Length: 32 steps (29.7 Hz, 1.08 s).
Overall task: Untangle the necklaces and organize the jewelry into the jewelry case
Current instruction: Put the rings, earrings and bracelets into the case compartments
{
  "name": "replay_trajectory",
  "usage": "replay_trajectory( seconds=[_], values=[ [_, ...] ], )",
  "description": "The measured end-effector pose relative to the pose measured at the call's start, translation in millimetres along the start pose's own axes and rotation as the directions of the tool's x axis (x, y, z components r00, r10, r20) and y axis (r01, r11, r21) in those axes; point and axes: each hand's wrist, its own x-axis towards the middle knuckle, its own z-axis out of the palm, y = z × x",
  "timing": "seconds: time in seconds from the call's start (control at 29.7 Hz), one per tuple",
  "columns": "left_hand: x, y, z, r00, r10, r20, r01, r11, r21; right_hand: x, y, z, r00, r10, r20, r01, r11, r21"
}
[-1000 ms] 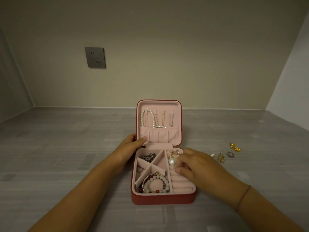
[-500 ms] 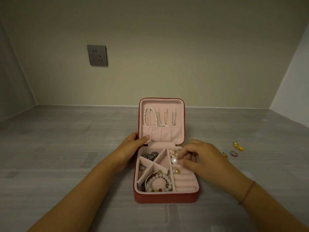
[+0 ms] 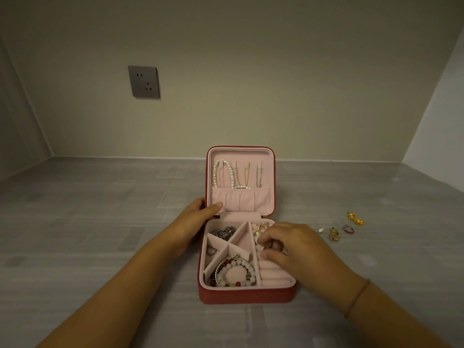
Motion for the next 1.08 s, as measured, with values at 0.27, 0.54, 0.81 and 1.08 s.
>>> replay_trajectory(
  seconds=[0.27,0.54,0.81,1.08],
  values=[
    [-1.9,1.1,1.0,1.0,-0.002,0.001,0.002,1.0,-0.011,-3.6,10.6,8.2,0.999,-0.026,-0.044,0.029,0.997,0.072],
    [-1.7,1.1,0.8,1.0,-0.004,-0.007,0.004,1.0,0.002,-5.1,8.1,21.5,0.982,0.003,-0.191,-0.002,1.0,0.005],
    [-3.1,0.9,-0.1,1.0,0.001,-0.005,0.0,1.0,0.025,-8.2,5.2,12.0,0.993,-0.001,-0.12,0.012,0.996,0.088],
    [0.4,-1.9,-1.1,1.0,-0.007,-0.013,0.007,1.0,0.023,-4.1,117.5,-44.8,0.937,0.33,-0.109,-0.344,0.928,-0.143]
  ],
)
